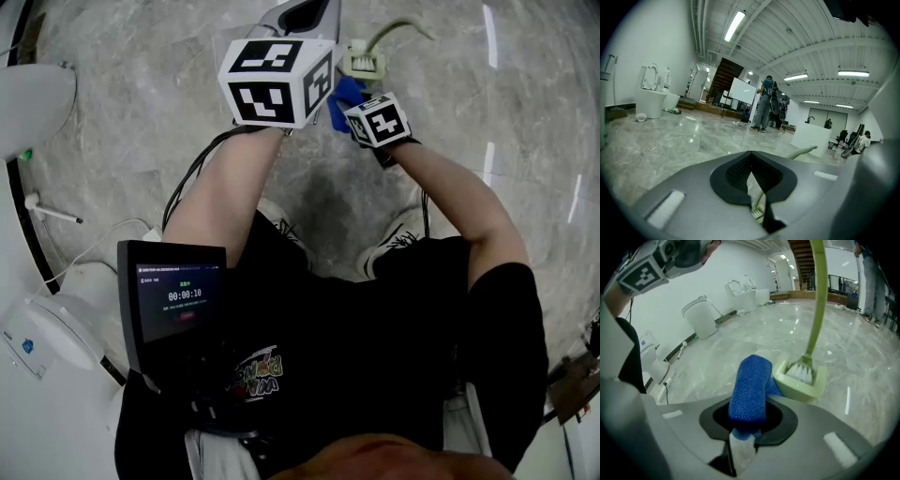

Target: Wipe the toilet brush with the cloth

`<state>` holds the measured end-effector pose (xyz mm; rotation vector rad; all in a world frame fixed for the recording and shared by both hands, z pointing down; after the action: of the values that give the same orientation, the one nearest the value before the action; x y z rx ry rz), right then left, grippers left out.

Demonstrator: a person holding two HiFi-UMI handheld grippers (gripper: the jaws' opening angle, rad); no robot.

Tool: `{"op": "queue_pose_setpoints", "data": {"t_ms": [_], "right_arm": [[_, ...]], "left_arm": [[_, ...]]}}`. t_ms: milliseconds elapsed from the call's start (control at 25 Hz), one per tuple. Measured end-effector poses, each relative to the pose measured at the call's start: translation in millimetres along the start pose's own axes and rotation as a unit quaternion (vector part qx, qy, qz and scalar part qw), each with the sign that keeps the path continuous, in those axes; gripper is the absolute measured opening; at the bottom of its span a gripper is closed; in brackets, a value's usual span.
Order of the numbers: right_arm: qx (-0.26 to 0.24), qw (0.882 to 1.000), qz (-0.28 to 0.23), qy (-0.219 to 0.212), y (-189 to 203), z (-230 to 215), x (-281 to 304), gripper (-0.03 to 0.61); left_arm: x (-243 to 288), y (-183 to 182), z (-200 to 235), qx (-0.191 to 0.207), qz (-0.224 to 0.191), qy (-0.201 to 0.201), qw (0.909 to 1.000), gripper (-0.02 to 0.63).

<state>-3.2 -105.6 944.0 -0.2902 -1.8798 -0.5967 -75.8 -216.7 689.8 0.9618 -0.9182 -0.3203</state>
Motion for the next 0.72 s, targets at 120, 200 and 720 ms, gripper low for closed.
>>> {"op": "queue_pose_setpoints", "data": {"t_ms": [120, 200, 720], "right_arm": [[0.035, 0.999, -0.036, -0.022, -32.1, 7.3, -0.5, 0.087], [0.072, 0.995, -0.07, -0.023, -53.9, 5.3, -7.5, 0.087], [0.163, 0.98, -0.11, 0.04, -69.3, -33.4, -19.0, 0.087]], "left_arm": [[-3.6, -1.3, 2.5, -0.002, -0.003, -0.003, 1.0, 0.009], [-6.7, -2.6, 3.6, -0.003, -0.005, -0.005, 1.0, 0.009], [-13.2, -5.8, 6.6, -0.013, -0.007, 0.001, 0.9999, 0.009]]}}
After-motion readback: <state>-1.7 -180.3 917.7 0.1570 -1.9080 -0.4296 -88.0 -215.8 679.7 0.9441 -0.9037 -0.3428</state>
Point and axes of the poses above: the fingertips, and each gripper's own axes: x forward along the fingers, z to its left, y out of its underside, the point moved 5 cm from there along -x, backward along the fingers, and after that the axes turned 14 degrees about z, right-handed, at the moved point
